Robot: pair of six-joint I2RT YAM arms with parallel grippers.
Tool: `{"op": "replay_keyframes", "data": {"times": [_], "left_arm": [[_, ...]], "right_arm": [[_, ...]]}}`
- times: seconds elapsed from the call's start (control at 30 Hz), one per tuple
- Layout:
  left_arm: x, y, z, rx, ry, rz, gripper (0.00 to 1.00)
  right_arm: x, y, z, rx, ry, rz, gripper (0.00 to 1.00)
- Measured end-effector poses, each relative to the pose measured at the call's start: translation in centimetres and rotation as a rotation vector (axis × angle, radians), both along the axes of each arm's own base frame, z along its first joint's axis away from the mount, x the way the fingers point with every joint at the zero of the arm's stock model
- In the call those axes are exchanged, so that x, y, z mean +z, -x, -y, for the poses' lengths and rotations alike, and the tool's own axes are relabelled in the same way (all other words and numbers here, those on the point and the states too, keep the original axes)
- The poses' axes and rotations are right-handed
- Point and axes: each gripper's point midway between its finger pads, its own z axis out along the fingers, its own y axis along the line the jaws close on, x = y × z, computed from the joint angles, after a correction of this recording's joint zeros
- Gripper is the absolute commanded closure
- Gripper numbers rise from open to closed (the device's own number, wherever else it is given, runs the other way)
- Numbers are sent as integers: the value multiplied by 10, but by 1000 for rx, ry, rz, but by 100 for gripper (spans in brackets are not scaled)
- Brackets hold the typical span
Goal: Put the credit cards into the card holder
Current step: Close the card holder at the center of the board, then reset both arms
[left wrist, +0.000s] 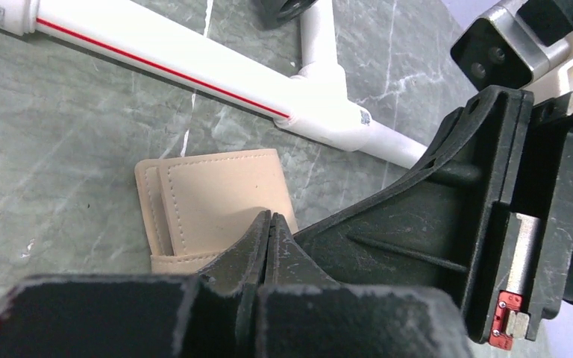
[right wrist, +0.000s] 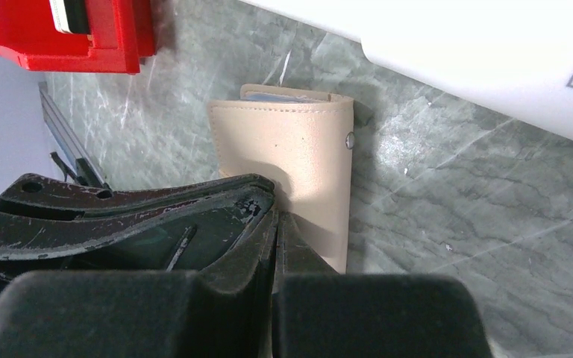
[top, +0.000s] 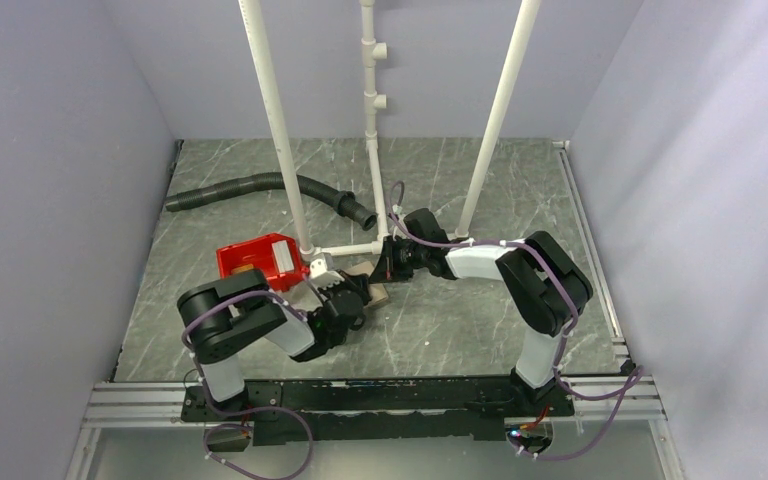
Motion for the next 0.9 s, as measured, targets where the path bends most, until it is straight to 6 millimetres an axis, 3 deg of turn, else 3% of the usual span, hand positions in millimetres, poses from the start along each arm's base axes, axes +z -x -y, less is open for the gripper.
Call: {"op": "replay_keyframes", "data": {"times": [0.1,0.17,0.33,0.4,0.5,0.6,0.63,0.67,0.8,0.9], "left_arm": [[9,-2,2,-2,-57,-3,68],[15,1,-1,-32,-134,-29,58],[48,17,-30,-173,-279,-103,45],[75,19,-39,-214,-316,-98,41],[128,23,-30,-297,-308,-45,36],[191,26,-20,-384,-272,33,31],[209,27,-17,-406,-261,56,5],[228,29,-15,-437,-260,76,1],[313,37,-9,-526,-259,202,0],[377,45,-15,-564,-270,323,0]], "right_arm": [[0,0,0,1,3,2,94],[1,0,1,2,11,11,86],[9,-2,7,4,91,61,67],[16,-7,14,-5,137,82,57],[44,-15,22,-20,181,144,42],[108,-20,33,-30,180,278,29],[131,-21,37,-35,178,328,25],[165,-22,44,-47,170,405,21],[282,-12,83,-145,137,697,10],[351,10,122,-244,108,869,5]]}}
